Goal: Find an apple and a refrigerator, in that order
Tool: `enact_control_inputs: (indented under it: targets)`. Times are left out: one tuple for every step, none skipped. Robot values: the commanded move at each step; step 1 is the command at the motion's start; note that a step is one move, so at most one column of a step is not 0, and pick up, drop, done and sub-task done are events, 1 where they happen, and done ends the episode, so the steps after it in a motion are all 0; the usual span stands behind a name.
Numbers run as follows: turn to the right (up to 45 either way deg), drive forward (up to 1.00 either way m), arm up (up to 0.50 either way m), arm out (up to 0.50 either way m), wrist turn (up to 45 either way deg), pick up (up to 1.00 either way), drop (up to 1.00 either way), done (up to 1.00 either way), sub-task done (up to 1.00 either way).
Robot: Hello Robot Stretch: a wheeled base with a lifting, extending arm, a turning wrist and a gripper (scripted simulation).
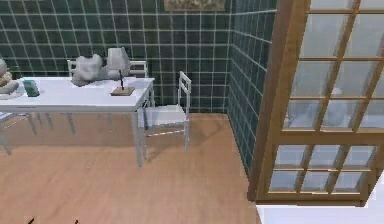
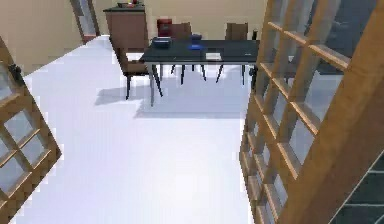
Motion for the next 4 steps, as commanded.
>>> enact_control_inputs:
  targets:
    - [45.0, 0.00, 0.00, 0.00, 0.0, 0.00, 0.00, 0.00, 0.00]
    - [21.0, 0.00, 0.00, 0.00, 0.0, 0.00, 0.00, 0.00, 0.00]
    - [0.0, 1.00, 0.00, 0.00, 0.0, 0.00, 0.00, 0.00, 0.00]
    - [3.0, 0.00, 0.00, 0.00, 0.0, 0.00, 0.00, 0.00, 0.00]
